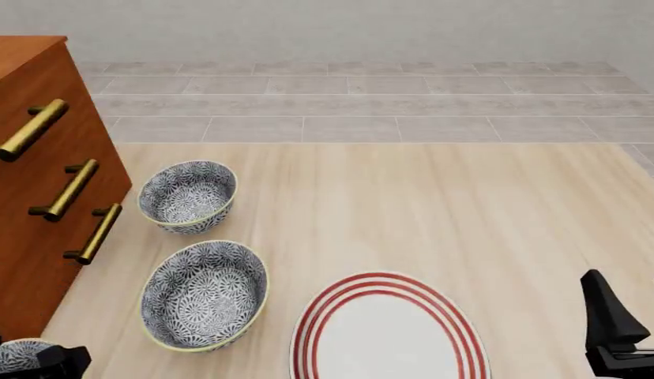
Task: Put the bowl at the front on the plate.
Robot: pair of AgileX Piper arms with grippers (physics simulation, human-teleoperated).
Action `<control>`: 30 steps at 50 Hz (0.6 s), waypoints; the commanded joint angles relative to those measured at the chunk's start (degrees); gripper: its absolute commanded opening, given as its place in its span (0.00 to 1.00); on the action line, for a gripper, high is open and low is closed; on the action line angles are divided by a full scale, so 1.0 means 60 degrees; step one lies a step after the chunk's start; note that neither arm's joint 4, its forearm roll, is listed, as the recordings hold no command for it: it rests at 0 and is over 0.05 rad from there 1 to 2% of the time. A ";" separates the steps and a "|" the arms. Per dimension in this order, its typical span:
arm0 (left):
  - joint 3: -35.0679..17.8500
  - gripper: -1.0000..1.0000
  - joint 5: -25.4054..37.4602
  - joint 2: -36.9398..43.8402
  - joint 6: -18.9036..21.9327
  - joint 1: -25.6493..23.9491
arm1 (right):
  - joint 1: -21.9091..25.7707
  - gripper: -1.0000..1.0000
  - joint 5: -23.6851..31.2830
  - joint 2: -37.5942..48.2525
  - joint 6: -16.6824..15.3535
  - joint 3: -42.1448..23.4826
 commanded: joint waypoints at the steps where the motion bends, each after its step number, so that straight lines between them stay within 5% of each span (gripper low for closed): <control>1: 0.0396 1.00 -0.0498 0.0282 -0.0060 -0.0067 | -0.0002 1.00 0.0007 -0.0011 -0.0002 0.0002; 30: 0.0972 1.00 -0.1402 0.0861 -0.0158 -0.0306 | -0.0002 1.00 0.0007 -0.0012 -0.0004 0.0002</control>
